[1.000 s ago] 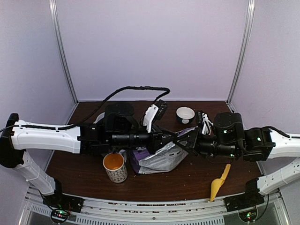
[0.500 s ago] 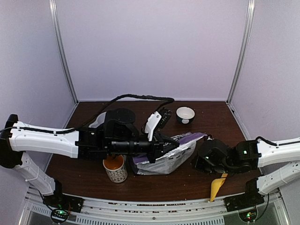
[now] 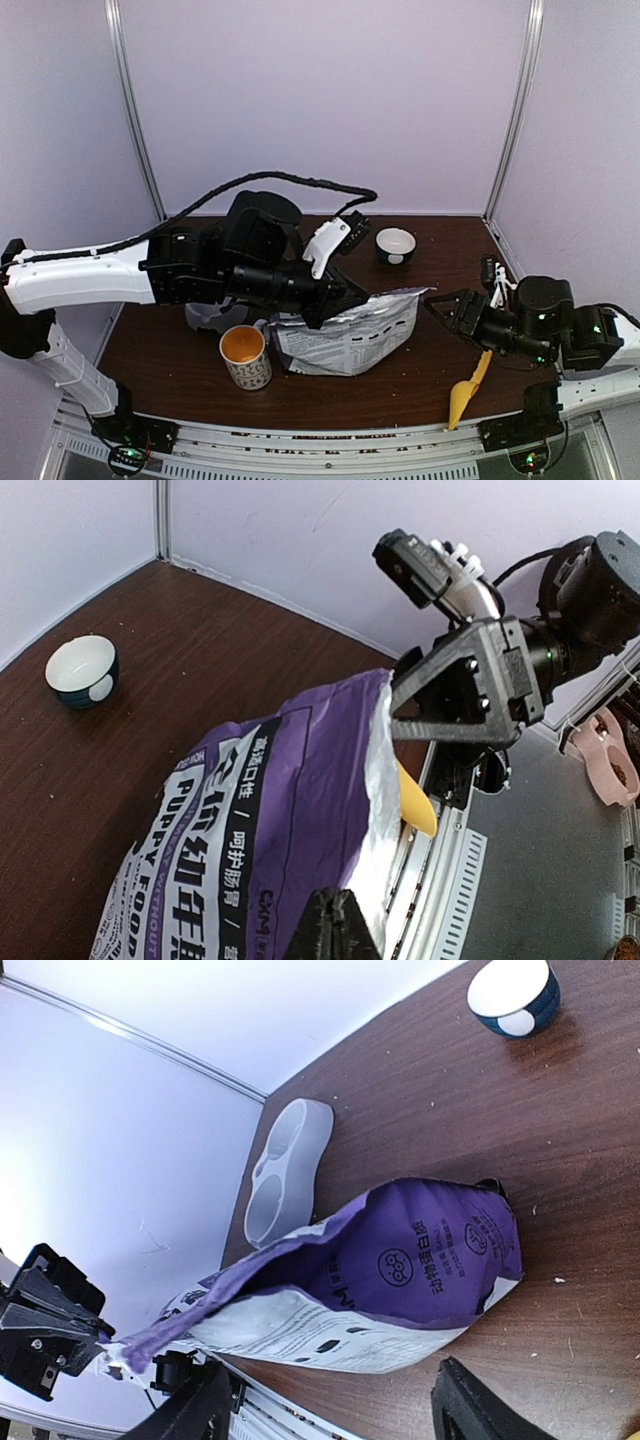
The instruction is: Serve the pet food
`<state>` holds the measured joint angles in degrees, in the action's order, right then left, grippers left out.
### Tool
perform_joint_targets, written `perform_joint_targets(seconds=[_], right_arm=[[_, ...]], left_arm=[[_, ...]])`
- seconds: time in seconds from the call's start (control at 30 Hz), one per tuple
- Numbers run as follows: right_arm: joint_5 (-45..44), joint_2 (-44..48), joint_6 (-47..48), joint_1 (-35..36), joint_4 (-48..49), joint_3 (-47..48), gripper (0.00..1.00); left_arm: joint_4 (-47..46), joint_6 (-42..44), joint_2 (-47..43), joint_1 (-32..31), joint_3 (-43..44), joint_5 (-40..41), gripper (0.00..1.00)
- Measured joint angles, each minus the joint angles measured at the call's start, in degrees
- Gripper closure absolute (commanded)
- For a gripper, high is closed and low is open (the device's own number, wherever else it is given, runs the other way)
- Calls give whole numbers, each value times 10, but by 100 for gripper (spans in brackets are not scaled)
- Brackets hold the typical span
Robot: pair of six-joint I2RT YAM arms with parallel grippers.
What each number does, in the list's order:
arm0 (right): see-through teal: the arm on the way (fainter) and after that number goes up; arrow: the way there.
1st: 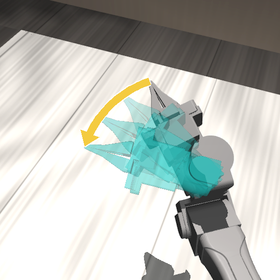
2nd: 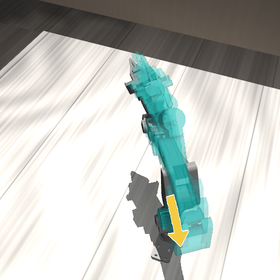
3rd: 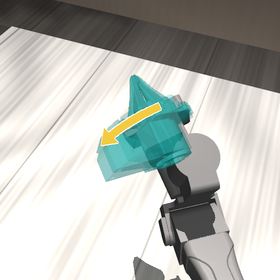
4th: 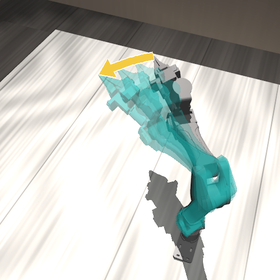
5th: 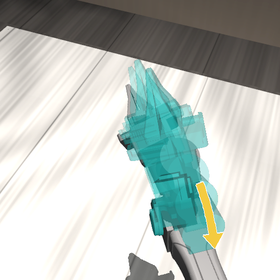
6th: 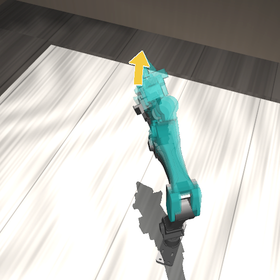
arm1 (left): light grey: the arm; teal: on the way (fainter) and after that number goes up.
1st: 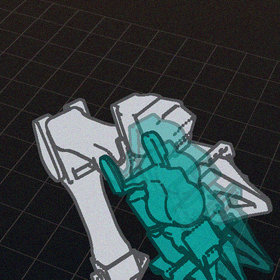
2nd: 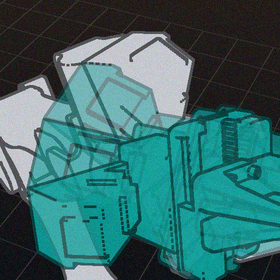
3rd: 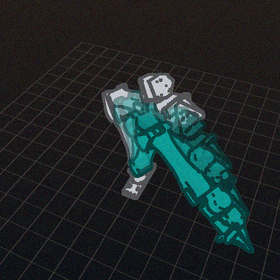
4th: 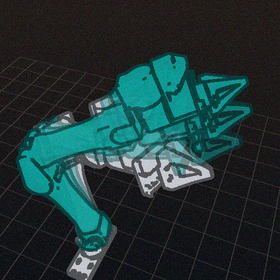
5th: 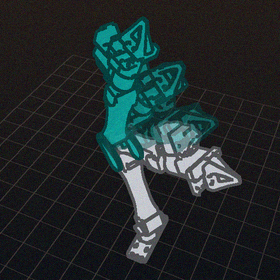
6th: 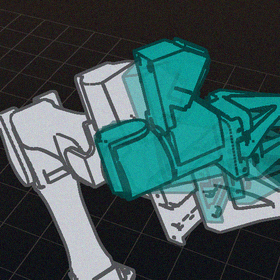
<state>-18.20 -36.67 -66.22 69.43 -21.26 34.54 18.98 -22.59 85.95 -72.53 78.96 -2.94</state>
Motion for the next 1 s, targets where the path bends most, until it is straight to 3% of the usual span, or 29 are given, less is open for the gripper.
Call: perform_joint_targets(seconds=[0.27, 0.43, 0.77, 0.87, 1.0], right_arm=[[-3, 17, 43, -6, 6, 3, 28], [5, -9, 61, -7, 26, 12, 28], [32, -37, 82, -7, 52, 19, 27], [35, -32, 93, -7, 50, 19, 20], [40, -19, 132, -7, 10, 46, 18]], left_arm=[[89, 35, 17, 0, 55, -1, 71], [119, 52, 26, 0, 71, -1, 67], [158, 72, 44, -1, 104, 39, 94], [160, 75, 44, 0, 106, 45, 100], [161, 78, 44, -1, 106, 43, 100]])
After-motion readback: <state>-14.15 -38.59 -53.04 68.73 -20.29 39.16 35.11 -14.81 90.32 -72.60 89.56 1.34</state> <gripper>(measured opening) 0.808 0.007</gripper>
